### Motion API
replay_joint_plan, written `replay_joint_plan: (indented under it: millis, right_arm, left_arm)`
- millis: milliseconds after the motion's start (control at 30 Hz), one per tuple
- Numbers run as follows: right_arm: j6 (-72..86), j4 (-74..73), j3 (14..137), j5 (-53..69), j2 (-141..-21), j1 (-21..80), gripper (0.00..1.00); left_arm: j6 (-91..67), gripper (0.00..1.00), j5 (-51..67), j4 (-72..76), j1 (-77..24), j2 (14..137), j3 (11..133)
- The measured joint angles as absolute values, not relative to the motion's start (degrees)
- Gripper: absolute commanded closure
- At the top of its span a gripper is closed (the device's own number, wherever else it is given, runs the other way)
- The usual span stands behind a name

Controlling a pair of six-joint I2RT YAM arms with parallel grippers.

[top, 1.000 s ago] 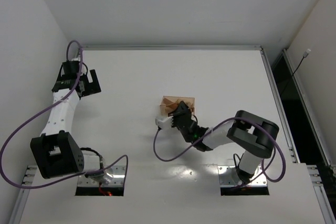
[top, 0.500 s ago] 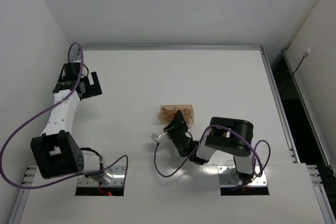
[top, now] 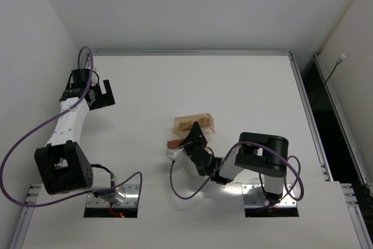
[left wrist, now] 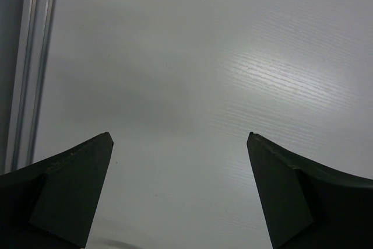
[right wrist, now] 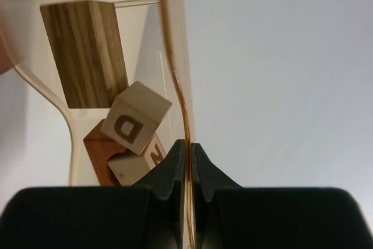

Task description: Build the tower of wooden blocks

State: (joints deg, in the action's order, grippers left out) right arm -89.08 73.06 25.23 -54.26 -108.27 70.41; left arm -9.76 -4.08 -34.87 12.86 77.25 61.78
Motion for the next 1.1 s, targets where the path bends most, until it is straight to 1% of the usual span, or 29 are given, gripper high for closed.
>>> replay_joint_plan:
  millis: [100, 233, 700, 833, 967, 1100]
  right_arm:
    - [-89.67, 74.83, 25.5, -53.82, -107.61, 72.2, 1.0]
    - [-90.11, 73.34, 28.03, -53.63, -111.59, 69.06, 1.0]
    - [-93.06, 74.04, 29.26, -54.89, -106.87, 69.36, 1.0]
    - [-93.27, 73.91, 33.61, -54.17, -110.0, 68.2, 1.0]
    - [-93.1, 73.76, 33.08, -54.22, -107.72, 67.92, 1.0]
    - [-92.64, 73.3, 35.97, -57.12, -107.59, 67.66, 1.0]
  left_arm:
    - [-9.76, 0.0, -3.53, -34.85, 12.86, 77.25, 61.78]
    - [-9.76, 0.0, -2.63, -34.85, 12.86, 77.25, 61.78]
    - [-9.74, 0.0, -1.98, -34.68, 12.86, 76.93, 61.6]
    - [-9.76, 0.0, -1.41, -34.68, 12.86, 76.69, 61.69]
    - [-9.72, 0.0, -1.45, -34.79, 12.86, 76.44, 61.76]
    - [-9.72, 0.0, -0.54, -34.76, 12.86, 75.42, 61.71]
